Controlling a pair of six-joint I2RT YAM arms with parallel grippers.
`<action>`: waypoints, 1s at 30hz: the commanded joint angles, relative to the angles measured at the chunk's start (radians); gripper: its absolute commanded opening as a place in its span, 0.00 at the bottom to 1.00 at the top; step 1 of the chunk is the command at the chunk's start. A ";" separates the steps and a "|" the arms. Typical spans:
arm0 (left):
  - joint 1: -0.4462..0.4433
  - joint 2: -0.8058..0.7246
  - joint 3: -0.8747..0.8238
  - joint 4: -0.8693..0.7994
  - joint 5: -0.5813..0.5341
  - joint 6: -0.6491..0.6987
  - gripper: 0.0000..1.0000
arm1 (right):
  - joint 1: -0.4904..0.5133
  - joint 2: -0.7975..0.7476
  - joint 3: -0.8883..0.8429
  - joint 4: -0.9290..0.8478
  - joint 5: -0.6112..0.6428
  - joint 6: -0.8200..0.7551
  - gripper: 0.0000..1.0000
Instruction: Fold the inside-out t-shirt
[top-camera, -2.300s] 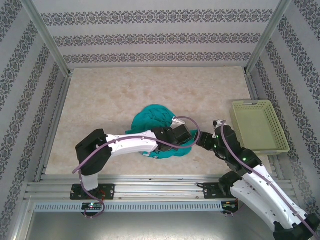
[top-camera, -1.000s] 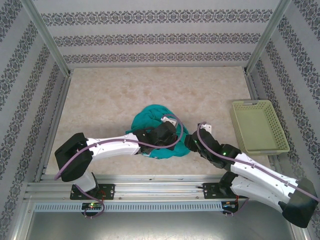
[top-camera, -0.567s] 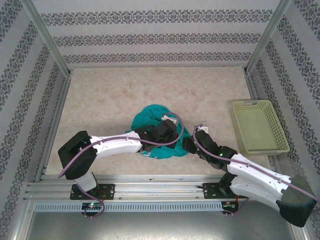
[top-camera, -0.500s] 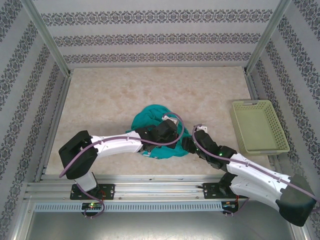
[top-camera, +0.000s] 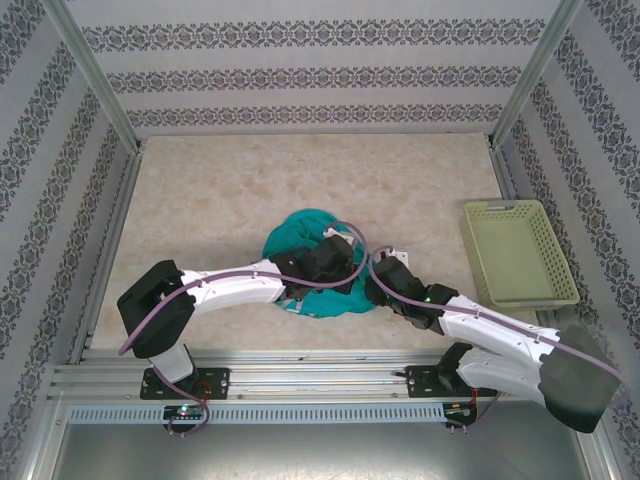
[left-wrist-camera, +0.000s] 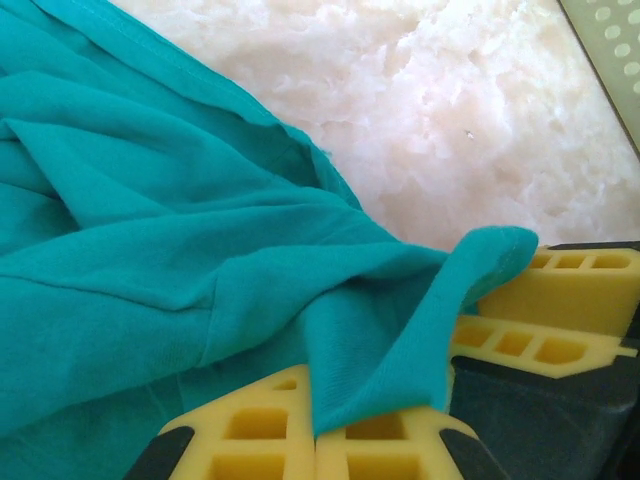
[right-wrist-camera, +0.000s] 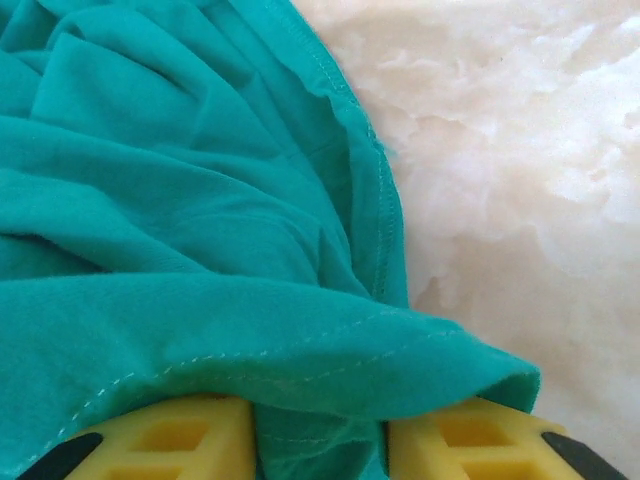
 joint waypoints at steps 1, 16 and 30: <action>0.019 -0.008 0.021 0.001 -0.005 -0.006 0.00 | -0.003 0.010 0.027 -0.059 0.073 0.007 0.26; 0.104 0.072 0.072 -0.089 -0.003 -0.071 0.02 | 0.030 -0.251 -0.019 -0.069 -0.048 -0.092 0.00; 0.190 0.029 0.018 -0.122 0.021 -0.067 0.08 | -0.004 -0.570 -0.181 -0.040 -0.102 -0.059 0.00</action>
